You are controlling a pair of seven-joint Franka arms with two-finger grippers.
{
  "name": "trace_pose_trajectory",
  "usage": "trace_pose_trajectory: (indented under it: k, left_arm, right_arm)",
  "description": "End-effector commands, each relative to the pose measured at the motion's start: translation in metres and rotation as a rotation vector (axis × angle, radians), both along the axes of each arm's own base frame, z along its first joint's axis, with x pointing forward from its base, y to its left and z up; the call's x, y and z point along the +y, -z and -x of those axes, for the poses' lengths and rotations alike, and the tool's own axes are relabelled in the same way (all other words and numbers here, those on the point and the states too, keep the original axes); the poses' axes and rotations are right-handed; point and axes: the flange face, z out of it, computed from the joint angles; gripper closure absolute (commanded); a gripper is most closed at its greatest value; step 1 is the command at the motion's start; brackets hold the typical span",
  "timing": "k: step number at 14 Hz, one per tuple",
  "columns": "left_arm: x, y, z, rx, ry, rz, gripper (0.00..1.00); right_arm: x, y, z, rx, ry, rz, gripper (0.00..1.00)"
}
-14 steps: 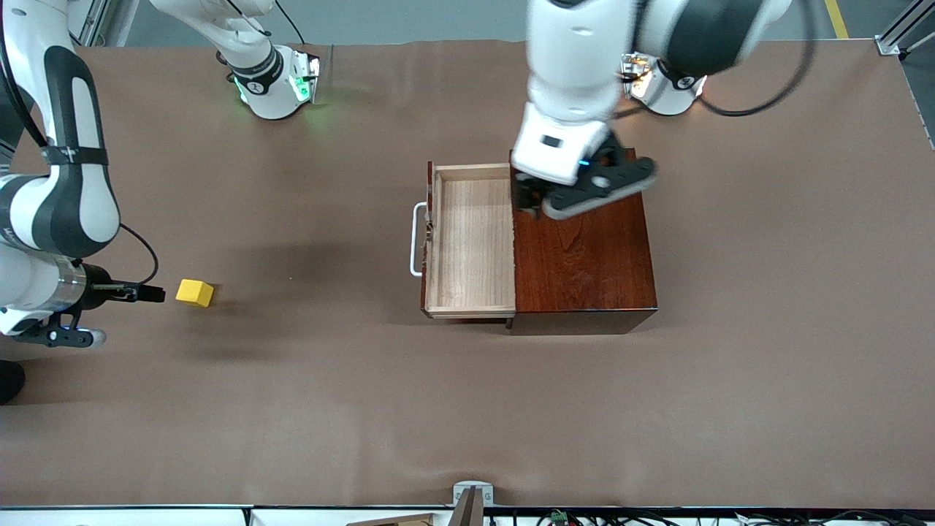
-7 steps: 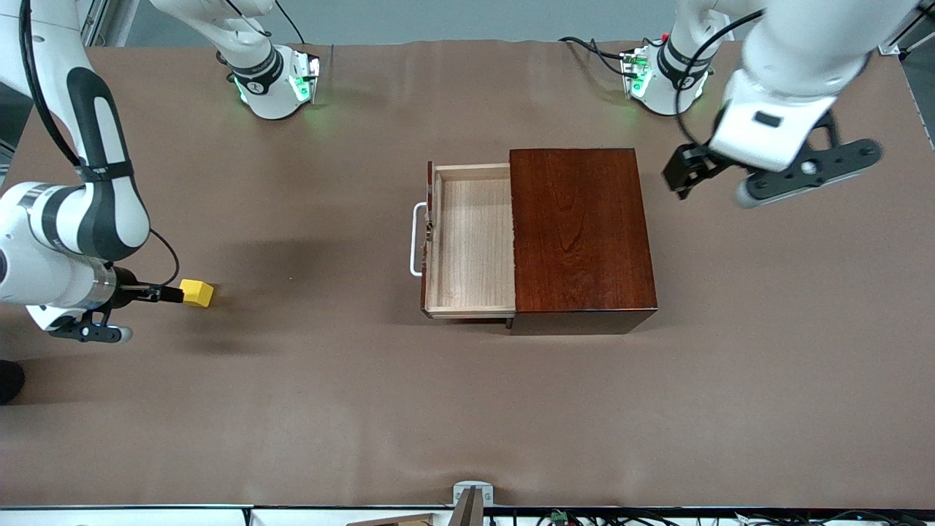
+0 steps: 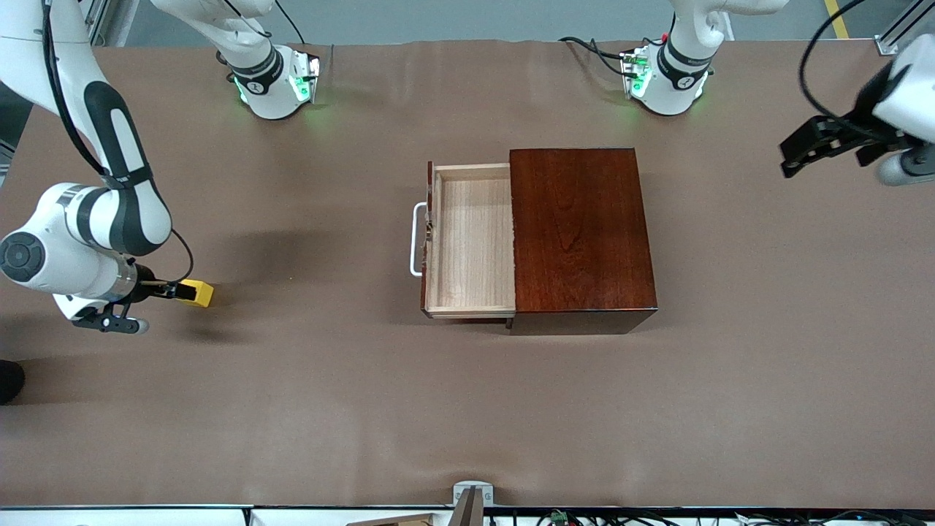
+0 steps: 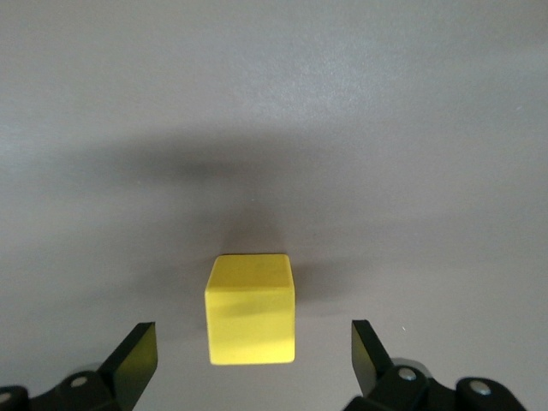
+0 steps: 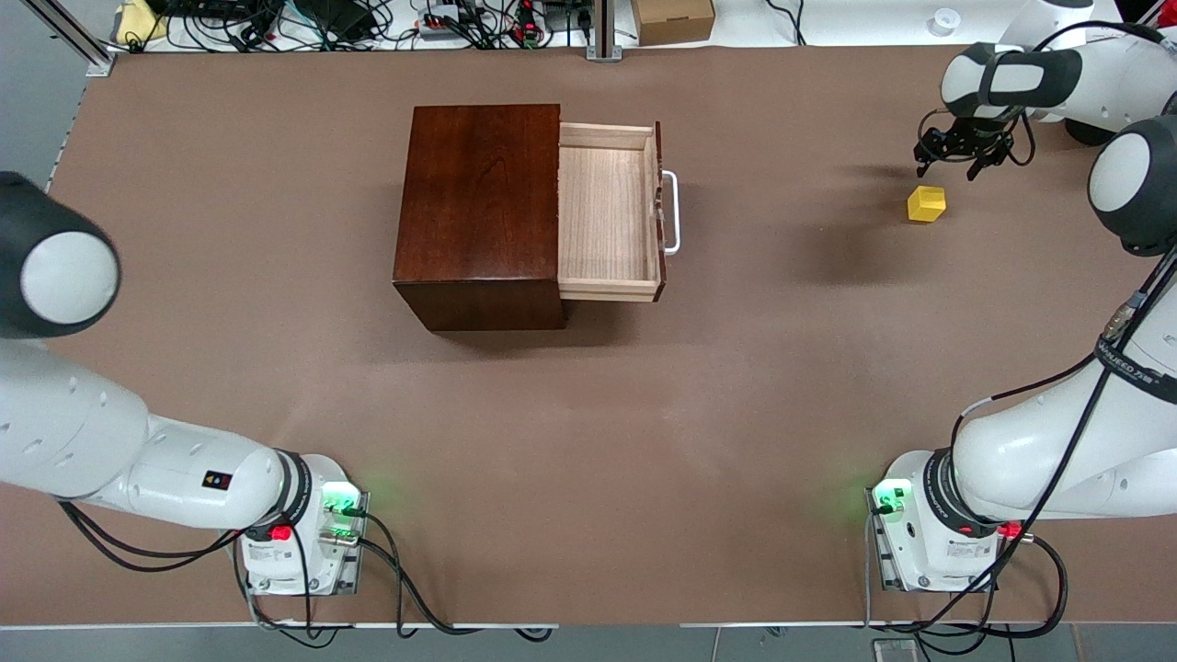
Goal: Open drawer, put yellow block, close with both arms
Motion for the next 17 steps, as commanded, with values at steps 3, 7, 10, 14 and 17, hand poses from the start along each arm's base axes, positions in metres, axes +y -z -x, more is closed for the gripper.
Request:
trace_pose_trajectory:
  k: [3,7,10,14,17]
  left_arm:
    - [0.014,0.006,0.035,-0.020,0.005,0.016,0.00]
    - [0.020,0.006,0.041,0.008,-0.016,0.011,0.00]
    - [0.037,-0.001,0.049,0.019,-0.054,0.007,0.00]
    - [0.050,-0.008,0.056,0.020,-0.082,-0.007,0.00]
    - [0.052,-0.018,0.064,0.007,-0.091,-0.007,0.00]
  right_arm:
    - [-0.002,0.026,0.012,-0.016,0.010,-0.014,0.00]
    - [0.003,0.037,0.019,-0.027,0.008,-0.016,0.42]
    - [0.004,0.036,0.019,-0.023,0.005,-0.017,1.00]
    - [0.018,0.010,0.016,0.019,-0.004,-0.038,1.00]
    - [0.022,-0.027,0.008,0.033,-0.005,-0.052,1.00]
